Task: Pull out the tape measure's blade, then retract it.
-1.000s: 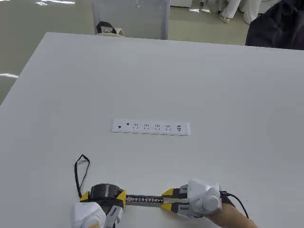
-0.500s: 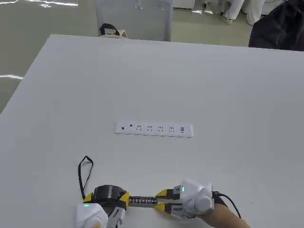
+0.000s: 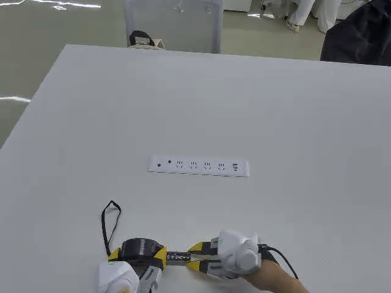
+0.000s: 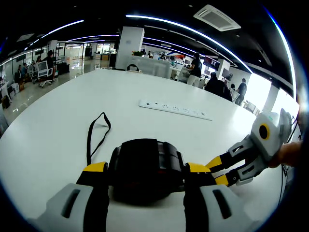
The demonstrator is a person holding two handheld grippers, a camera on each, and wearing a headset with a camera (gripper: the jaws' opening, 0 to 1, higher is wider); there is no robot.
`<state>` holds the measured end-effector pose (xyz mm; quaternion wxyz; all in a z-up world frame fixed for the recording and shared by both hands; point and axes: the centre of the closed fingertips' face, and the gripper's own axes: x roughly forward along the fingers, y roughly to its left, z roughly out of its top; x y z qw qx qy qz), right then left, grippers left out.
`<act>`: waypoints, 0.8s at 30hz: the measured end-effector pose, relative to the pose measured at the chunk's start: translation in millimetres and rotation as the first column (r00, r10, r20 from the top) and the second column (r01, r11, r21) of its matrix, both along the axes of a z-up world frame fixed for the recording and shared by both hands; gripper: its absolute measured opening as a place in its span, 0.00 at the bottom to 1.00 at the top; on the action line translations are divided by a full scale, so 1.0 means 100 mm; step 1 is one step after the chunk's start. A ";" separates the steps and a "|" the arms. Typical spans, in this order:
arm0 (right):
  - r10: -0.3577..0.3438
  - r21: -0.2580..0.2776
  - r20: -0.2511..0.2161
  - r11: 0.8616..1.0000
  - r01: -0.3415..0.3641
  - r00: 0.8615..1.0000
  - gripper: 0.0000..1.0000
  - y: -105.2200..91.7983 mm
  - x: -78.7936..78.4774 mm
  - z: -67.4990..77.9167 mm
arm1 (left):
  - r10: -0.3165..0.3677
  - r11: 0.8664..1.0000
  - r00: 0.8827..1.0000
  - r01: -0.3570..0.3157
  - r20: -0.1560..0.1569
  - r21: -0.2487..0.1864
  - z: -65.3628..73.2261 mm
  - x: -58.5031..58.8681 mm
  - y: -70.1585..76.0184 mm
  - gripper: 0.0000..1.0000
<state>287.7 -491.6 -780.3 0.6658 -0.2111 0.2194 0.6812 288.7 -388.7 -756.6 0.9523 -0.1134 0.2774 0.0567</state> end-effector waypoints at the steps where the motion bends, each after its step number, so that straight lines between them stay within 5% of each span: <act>1: 0.001 0.001 0.000 1.000 -0.001 1.000 0.12 0.02 0.00 0.00 | 0.000 1.000 1.000 0.000 0.000 -0.001 -0.01 0.00 0.01 0.59; 24: 0.028 0.014 0.003 1.000 -0.028 1.000 0.12 0.40 -0.05 -0.01 | -0.002 1.000 1.000 0.002 -0.005 -0.007 -0.02 -0.01 0.01 0.59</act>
